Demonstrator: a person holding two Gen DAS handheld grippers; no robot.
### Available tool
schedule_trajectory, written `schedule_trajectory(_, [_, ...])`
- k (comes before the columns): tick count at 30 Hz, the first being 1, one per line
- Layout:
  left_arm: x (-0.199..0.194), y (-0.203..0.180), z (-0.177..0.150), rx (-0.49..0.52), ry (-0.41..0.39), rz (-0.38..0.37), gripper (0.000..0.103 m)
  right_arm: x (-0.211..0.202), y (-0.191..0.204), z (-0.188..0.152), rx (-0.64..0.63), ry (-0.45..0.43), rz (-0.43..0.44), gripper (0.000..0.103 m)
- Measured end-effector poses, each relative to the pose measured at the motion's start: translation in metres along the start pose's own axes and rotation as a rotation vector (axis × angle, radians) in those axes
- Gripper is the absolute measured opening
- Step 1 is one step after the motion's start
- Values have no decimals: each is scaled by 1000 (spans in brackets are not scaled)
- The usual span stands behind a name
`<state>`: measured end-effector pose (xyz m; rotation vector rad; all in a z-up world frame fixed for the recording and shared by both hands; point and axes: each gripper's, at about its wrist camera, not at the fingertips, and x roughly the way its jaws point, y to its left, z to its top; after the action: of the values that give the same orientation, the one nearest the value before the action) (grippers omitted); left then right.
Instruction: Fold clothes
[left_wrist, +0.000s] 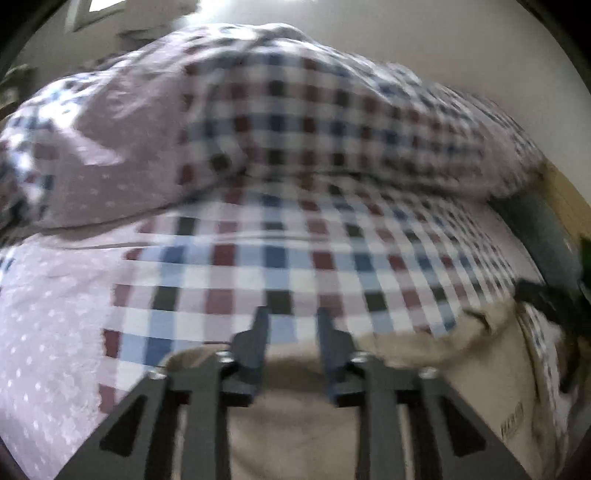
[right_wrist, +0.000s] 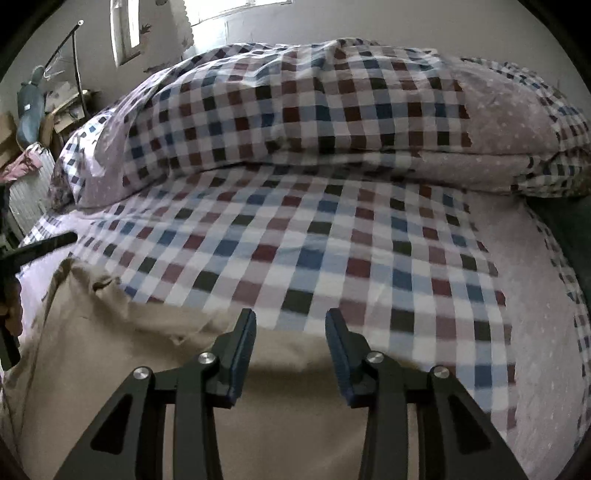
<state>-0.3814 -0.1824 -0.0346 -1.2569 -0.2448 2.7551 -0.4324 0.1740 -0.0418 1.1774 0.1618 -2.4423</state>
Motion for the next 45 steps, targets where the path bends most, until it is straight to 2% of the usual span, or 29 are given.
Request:
schedule_trajectory(2, [8, -11, 0, 30, 5, 1, 57, 11, -2, 4, -23, 36, 21, 43])
schedule_trajectory(9, [37, -48, 1, 132, 24, 4, 58, 41, 0, 13, -33, 80, 36, 43])
schedule_trajectory(15, [53, -35, 2, 89, 65, 31, 58, 52, -2, 11, -60, 118, 75, 43])
schedule_trajectory(19, [60, -36, -13, 155, 157, -24, 58, 61, 7, 0, -162, 160, 115, 43])
schedule_trajectory(22, [52, -42, -23, 220, 161, -72, 57, 61, 16, -9, -237, 165, 112, 45])
schedule_trajectory(24, [47, -43, -29, 240, 165, -109, 47, 58, 18, -14, -265, 162, 124, 43])
schedule_trajectory(25, [44, -44, -30, 252, 164, -122, 36, 56, 20, -17, -285, 162, 128, 41])
schedule_trajectory(26, [41, -46, -32, 267, 159, -133, 25, 54, 22, -20, -307, 161, 131, 29])
schedule_trajectory(27, [38, -48, -33, 278, 152, -137, 19, 52, 26, -24, -335, 165, 144, 9])
schedule_trajectory(28, [36, -49, -34, 285, 144, -139, 13, 49, 28, -27, -360, 164, 135, 6])
schedule_trajectory(32, [26, -46, -24, 248, 72, -140, 10, 37, 30, -28, -397, 130, 95, 4])
schedule_trajectory(37, [16, -45, 6, 159, -68, -41, 10, 18, 20, -9, -311, -42, -39, 2])
schedule_trajectory(39, [14, -46, 17, 127, -117, 4, 10, 16, 18, 0, -265, -91, -59, 2])
schedule_trajectory(42, [35, -60, 26, 138, -83, 83, 10, 27, 22, 5, -264, -83, -118, 3])
schedule_trajectory(45, [65, -64, 25, 143, -1, 162, 12, 56, 36, 8, -269, -31, -181, 3])
